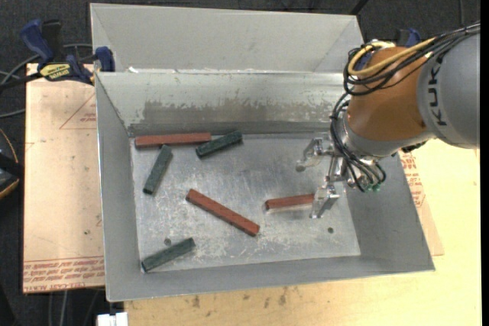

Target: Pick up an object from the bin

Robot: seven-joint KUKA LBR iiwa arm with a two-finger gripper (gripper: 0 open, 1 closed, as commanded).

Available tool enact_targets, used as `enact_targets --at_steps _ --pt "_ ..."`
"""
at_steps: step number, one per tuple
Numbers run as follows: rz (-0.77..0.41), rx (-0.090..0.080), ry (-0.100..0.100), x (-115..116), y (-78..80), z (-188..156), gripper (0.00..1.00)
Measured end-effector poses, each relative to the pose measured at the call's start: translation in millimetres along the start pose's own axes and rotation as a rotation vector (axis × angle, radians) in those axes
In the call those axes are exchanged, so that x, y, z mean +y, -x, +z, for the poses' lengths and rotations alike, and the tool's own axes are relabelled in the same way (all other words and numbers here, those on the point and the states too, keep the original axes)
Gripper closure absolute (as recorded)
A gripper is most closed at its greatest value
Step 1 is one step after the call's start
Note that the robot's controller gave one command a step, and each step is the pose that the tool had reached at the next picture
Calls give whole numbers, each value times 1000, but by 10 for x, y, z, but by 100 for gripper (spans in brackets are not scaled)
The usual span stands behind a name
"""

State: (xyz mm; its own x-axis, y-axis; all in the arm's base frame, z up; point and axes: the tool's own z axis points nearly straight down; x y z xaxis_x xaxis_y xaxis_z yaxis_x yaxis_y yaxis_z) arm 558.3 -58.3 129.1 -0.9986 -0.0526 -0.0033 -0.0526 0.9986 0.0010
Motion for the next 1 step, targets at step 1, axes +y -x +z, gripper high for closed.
enact_targets --at_steps 1 --pt "5 -4 0 86 -50 556 0"
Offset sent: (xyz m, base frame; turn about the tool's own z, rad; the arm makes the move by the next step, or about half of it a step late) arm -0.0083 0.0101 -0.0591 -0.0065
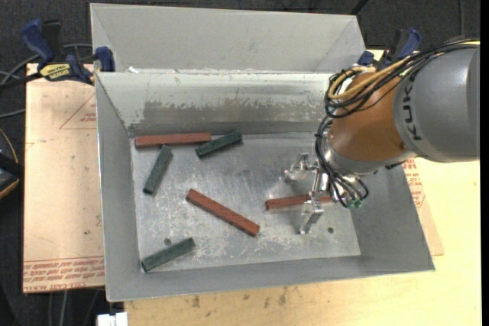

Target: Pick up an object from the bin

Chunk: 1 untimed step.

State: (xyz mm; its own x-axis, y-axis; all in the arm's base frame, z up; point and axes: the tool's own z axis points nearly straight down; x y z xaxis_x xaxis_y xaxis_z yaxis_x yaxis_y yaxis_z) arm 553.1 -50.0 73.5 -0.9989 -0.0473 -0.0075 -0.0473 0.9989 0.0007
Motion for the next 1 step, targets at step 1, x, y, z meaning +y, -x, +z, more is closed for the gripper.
enact_targets --at_steps 1 --pt "-3 -29 -3 2 116 77 100"
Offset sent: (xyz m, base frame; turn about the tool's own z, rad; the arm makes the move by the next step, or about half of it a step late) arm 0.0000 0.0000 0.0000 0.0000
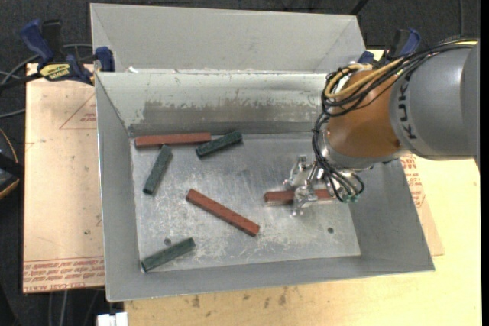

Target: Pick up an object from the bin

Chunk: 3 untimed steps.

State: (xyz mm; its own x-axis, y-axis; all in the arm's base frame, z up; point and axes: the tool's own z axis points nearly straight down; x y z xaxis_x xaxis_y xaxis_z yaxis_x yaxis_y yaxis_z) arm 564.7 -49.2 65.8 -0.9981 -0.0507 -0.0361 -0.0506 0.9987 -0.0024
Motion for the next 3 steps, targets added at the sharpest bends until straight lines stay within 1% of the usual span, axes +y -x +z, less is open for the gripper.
enact_targets --at_steps 2,3 --pt "0 -1 0 -1 -13 -42 100" --pt "0 3 1 0 3 -147 100"
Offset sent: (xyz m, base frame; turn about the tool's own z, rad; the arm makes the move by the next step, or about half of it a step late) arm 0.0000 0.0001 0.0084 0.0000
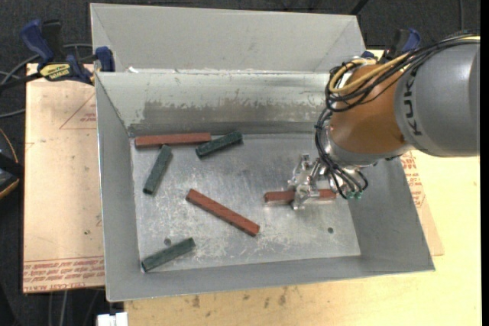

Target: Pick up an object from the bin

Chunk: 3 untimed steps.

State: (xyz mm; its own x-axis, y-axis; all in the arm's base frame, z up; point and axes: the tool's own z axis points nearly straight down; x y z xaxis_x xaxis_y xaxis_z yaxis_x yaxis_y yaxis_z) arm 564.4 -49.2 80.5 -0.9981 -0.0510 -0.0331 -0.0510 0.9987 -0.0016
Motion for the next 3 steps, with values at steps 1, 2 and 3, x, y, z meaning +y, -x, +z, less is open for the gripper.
enact_targets --at_steps 1,2,3 --pt "-2 15 1 3 -23 -41 100" --pt "-1 28 2 5 -43 -91 100" --pt "-1 29 2 4 -31 -176 100"
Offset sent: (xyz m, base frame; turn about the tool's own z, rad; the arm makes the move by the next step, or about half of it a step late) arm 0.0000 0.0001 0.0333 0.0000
